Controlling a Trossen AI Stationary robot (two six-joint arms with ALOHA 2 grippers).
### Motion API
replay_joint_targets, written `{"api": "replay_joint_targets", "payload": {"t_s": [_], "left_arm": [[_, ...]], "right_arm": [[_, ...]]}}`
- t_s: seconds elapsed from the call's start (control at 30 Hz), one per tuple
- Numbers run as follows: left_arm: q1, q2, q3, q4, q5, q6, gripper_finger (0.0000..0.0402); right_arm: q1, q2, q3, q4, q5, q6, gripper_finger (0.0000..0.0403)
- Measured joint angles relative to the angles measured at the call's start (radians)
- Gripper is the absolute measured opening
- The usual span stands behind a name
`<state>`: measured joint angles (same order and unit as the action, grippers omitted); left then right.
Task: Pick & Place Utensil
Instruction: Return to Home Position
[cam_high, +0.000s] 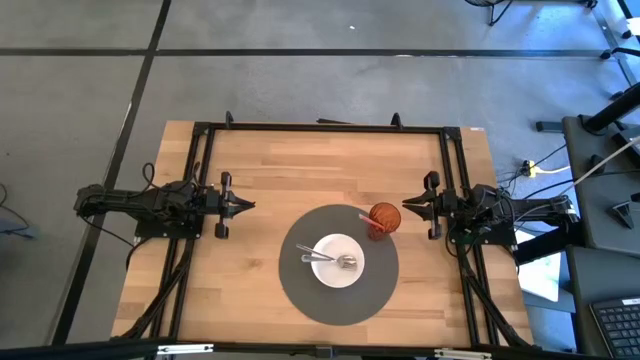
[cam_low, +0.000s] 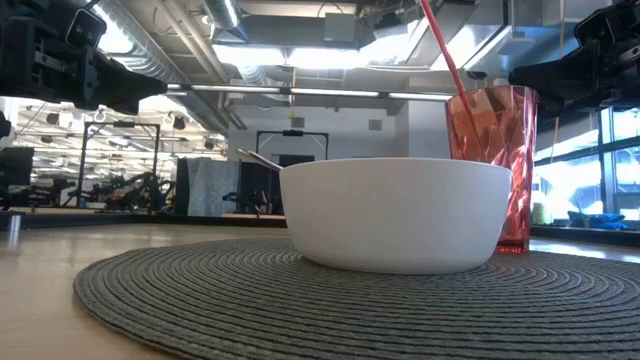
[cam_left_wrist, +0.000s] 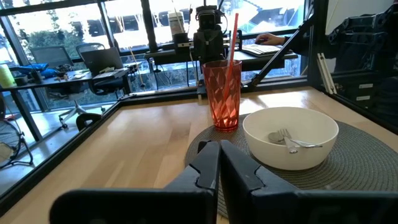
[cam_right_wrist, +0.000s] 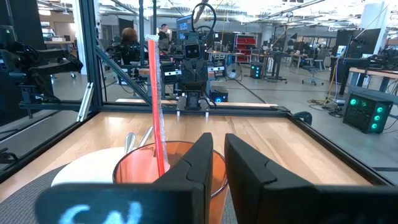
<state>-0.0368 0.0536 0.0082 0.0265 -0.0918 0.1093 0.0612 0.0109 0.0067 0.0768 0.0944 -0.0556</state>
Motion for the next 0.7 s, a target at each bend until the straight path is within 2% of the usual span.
{"api": "replay_joint_targets", "payload": {"t_s": [0.7], "left_arm": [[0.0,0.0,0.0,0.0,0.0,0.0,0.0008]], "right_arm": [[0.0,0.0,0.0,0.0,0.0,0.0,0.0044]]}}
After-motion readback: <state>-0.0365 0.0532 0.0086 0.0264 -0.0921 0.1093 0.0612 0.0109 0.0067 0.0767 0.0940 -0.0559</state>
